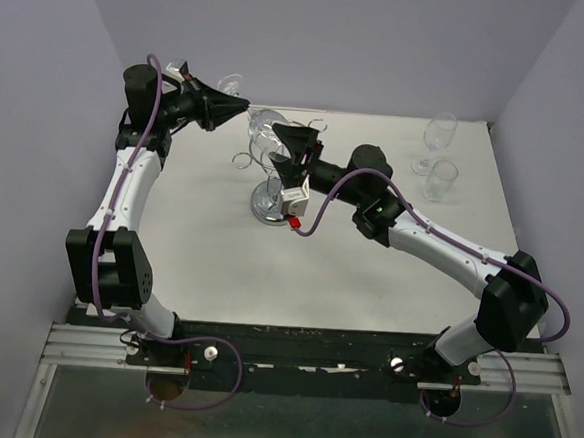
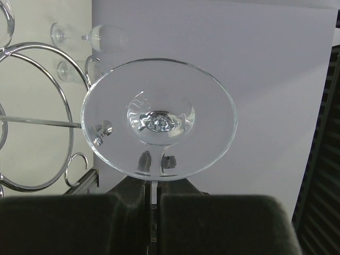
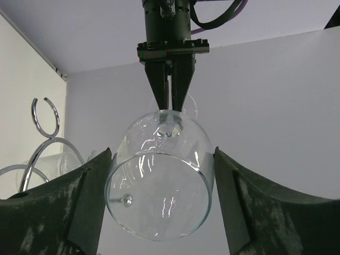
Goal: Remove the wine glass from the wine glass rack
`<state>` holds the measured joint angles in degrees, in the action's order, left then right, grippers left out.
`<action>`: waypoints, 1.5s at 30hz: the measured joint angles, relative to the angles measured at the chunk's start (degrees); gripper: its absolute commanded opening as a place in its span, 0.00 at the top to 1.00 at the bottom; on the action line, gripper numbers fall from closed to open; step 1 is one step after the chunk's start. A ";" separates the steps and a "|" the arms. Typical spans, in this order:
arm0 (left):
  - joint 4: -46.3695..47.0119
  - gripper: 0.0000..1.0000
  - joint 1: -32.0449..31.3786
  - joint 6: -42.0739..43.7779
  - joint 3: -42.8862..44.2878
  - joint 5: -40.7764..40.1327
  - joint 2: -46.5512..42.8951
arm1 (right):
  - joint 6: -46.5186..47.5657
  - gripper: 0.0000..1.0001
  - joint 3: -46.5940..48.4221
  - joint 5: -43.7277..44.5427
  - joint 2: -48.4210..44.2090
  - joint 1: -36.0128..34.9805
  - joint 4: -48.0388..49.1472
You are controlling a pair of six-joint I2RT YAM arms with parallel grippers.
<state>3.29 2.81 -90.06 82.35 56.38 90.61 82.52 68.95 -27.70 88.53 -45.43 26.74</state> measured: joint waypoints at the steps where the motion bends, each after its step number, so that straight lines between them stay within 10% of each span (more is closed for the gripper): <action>1: 0.00 1.00 0.00 -0.02 0.00 -0.22 -0.11 | 0.04 0.29 0.00 0.00 0.00 0.00 0.02; 10: -2.58 0.44 0.02 1.31 0.00 -1.01 -0.50 | -0.52 0.47 0.04 0.02 0.09 -0.02 0.04; 37: -6.23 0.41 5.86 8.61 2.60 -4.68 -0.72 | -12.35 0.58 17.16 15.65 4.66 15.45 -6.82; 45: -6.45 0.41 8.00 9.73 2.60 -6.21 -0.72 | -20.61 0.61 9.73 20.72 2.58 20.33 -12.55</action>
<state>-3.16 10.81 -80.34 84.95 50.17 89.89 61.91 78.67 -6.98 91.11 -25.10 14.20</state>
